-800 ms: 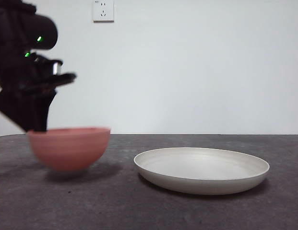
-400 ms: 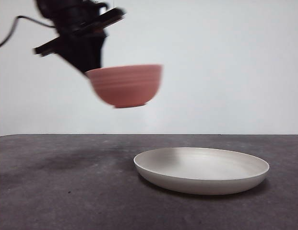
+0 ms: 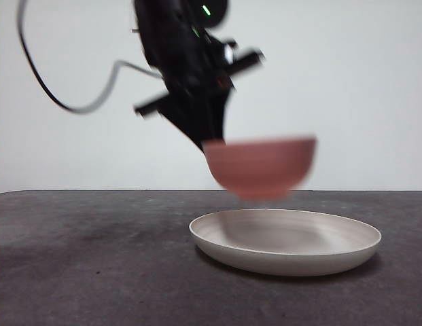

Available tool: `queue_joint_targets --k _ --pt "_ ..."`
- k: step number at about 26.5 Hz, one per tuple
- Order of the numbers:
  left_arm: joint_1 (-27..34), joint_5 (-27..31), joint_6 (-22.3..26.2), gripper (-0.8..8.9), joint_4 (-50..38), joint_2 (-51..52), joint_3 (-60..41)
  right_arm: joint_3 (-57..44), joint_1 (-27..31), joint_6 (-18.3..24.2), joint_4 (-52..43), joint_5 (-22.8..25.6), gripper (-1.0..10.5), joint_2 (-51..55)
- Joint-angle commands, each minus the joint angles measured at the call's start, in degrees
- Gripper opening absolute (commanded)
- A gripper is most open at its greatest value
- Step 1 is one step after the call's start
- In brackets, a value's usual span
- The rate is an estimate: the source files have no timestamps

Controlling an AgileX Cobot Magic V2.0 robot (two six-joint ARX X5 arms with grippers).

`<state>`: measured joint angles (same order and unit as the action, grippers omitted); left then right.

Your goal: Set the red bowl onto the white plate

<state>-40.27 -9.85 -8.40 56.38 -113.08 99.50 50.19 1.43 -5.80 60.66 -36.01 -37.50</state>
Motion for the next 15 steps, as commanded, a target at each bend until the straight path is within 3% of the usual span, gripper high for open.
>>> queue_joint_targets --k 1,15 --pt "-1.99 2.23 -0.24 0.14 -1.25 -3.58 2.16 0.92 -0.17 0.48 -0.15 -0.20 6.1 -0.20" --pt "-3.56 6.91 0.28 0.14 -5.62 -7.61 2.16 0.92 -0.17 0.48 0.59 -0.20 6.1 -0.20"
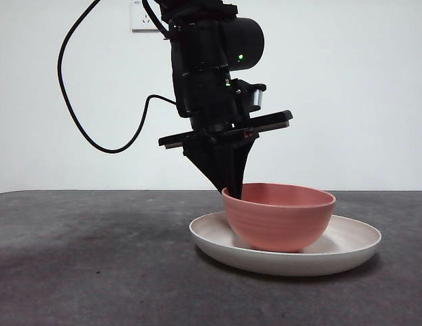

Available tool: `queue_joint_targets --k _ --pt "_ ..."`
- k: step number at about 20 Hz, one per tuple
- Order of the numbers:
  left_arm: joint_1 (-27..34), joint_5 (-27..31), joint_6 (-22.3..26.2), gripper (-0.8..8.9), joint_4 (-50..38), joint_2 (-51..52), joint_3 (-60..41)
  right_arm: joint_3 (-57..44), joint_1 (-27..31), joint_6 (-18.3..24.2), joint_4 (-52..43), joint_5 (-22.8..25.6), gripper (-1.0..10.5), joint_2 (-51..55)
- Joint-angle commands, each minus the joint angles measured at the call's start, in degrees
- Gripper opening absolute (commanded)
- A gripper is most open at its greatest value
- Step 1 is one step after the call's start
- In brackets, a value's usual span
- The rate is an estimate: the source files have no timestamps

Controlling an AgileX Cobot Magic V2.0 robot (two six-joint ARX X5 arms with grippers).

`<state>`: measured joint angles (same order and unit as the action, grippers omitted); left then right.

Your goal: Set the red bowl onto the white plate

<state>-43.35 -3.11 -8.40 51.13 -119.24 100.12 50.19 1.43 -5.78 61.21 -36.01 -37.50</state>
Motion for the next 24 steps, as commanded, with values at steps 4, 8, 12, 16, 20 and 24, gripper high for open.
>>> queue_joint_targets --k 4,8,12,16,20,24 --pt "-0.50 0.15 0.92 0.33 -0.94 -1.46 1.55 0.92 -0.17 0.46 0.61 -0.22 6.1 -0.20" --pt "-0.50 0.15 0.85 2.41 -1.25 -1.46 1.55 0.92 -0.17 0.46 0.61 -0.22 6.1 -0.20" --pt "-0.48 0.15 0.87 4.47 1.44 -1.42 2.80 0.92 -0.17 0.44 0.61 -0.22 6.1 -0.20" --pt "-0.50 0.15 4.00 4.47 10.93 -0.96 10.27 0.92 -0.17 0.44 0.61 -0.22 6.1 -0.20" --pt "-0.66 0.17 6.47 4.47 14.51 4.50 13.97 0.92 -0.17 0.46 0.61 -0.22 6.1 -0.20" --pt "-0.37 0.42 7.82 5.34 17.99 13.66 13.94 0.92 -0.17 0.48 0.57 -0.20 6.1 -0.20"
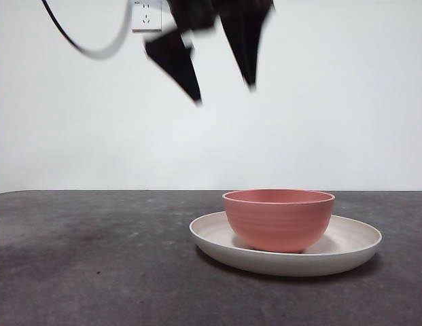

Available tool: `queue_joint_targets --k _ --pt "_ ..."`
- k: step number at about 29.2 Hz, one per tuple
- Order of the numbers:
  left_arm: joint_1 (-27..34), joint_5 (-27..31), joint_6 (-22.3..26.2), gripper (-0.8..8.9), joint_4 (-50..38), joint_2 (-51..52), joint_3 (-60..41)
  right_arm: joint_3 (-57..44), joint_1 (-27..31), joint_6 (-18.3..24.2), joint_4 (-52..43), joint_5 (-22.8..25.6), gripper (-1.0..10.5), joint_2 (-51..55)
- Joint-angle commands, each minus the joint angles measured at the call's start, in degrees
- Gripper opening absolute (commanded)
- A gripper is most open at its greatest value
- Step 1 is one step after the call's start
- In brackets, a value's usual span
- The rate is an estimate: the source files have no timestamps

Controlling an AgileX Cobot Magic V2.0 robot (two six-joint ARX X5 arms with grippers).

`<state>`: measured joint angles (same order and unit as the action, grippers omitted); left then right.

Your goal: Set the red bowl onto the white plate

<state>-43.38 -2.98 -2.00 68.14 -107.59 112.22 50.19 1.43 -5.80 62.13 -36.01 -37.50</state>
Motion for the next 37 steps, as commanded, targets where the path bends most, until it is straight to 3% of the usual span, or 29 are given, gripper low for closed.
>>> queue_joint_targets --k 1,7,12,26,31,37 --pt "-0.13 0.28 1.79 5.40 1.90 4.57 1.84 0.92 -0.17 0.50 -0.35 -0.20 6.1 -0.20" --pt "-0.09 0.24 2.64 5.39 8.96 15.72 1.79 0.92 -0.17 0.50 -0.37 -0.20 6.1 -0.20" --pt "-0.09 -0.02 2.19 5.35 9.84 21.62 -1.01 0.92 -0.17 0.50 -0.35 -0.20 6.1 -0.20" --pt "0.35 -0.04 3.06 5.35 -8.09 50.99 -38.84 0.92 -0.17 0.50 -0.50 -0.17 6.1 -0.22" --pt "0.35 -3.06 0.33 5.35 -14.99 60.96 -51.41 0.92 -0.17 0.50 -0.57 -0.20 6.1 -0.22" --pt "0.35 -6.40 -3.28 5.35 -15.43 66.88 -59.69 0.92 -0.17 0.48 -0.55 -0.20 6.1 -0.22"
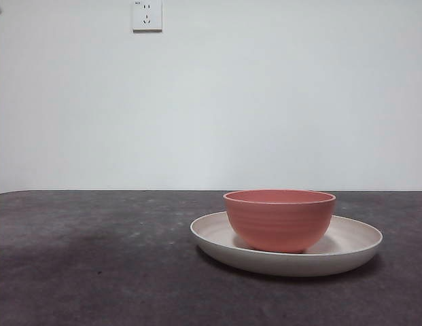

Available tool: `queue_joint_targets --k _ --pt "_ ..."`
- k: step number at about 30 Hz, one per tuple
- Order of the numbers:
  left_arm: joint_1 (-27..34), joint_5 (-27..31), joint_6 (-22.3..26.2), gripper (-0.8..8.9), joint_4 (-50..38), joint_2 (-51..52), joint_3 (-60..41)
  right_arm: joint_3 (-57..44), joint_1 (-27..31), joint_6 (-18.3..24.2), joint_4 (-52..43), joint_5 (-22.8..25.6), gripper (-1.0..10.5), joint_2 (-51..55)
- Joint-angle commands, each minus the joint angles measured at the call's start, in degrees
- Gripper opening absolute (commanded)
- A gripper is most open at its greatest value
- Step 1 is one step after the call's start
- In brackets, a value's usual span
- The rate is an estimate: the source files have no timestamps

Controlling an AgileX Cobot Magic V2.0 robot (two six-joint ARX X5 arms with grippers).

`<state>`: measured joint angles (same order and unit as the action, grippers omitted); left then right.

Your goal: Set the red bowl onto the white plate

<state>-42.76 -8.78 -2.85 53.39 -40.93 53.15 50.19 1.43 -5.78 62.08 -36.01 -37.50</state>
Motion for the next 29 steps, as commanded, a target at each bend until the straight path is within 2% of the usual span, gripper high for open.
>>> queue_joint_targets --k 1,6,13,16,24,29 --pt "-0.26 -0.77 -2.75 5.35 -0.61 0.55 -1.14 0.92 -0.17 0.46 -0.50 -0.20 6.1 -0.22" --pt "-0.26 -3.39 -2.82 5.35 0.22 1.25 -1.53 0.92 -0.17 0.44 -0.48 -0.22 6.1 -0.22" --pt "-0.28 -3.52 -2.80 5.35 0.20 1.27 -1.51 0.94 -0.17 0.17 -0.26 -0.24 6.1 -0.26" --pt "-0.28 -3.50 -2.73 5.35 0.15 1.27 -1.51 0.92 -0.17 -1.16 -0.02 -0.44 6.0 -1.57" --pt "-0.28 -3.52 -2.75 5.35 0.13 1.27 -1.46 0.92 -0.17 -1.14 -0.52 -1.73 6.0 -13.09" --pt "-0.28 -3.52 -2.75 5.35 0.15 1.27 -1.46 0.92 -0.17 0.50 -5.97 -1.75 6.0 -21.77"
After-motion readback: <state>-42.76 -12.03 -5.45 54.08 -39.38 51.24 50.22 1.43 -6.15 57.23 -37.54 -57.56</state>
